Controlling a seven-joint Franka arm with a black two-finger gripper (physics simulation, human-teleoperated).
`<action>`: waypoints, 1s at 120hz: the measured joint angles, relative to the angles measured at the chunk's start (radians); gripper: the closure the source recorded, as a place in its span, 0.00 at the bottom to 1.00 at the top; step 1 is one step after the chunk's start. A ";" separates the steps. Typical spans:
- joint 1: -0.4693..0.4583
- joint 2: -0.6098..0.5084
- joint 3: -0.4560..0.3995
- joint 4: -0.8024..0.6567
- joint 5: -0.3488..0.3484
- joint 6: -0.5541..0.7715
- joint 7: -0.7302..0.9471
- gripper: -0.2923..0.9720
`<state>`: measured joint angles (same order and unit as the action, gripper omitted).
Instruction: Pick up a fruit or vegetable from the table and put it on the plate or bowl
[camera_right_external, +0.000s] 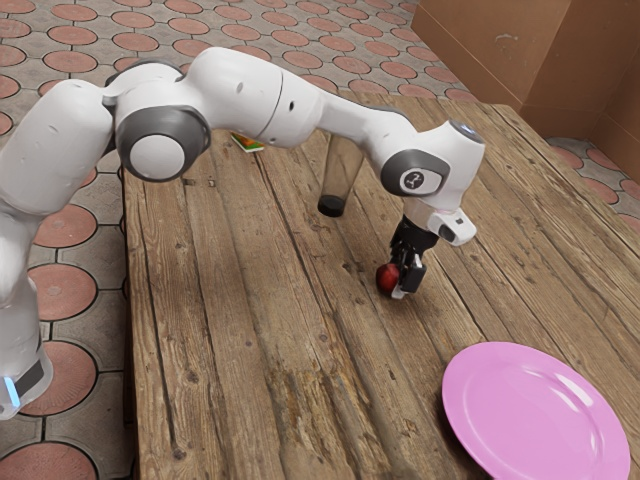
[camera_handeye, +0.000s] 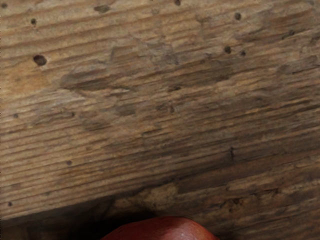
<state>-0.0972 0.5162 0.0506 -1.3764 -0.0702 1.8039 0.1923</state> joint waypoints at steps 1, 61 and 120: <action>0.000 0.000 0.000 0.000 0.000 0.000 0.000 0.40; -0.005 -0.013 0.023 0.047 0.004 -0.063 -0.005 0.49; -0.260 -0.070 0.026 0.275 0.042 -0.213 -0.020 0.48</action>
<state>-0.3569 0.4463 0.0766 -1.1011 -0.0285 1.5906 0.1722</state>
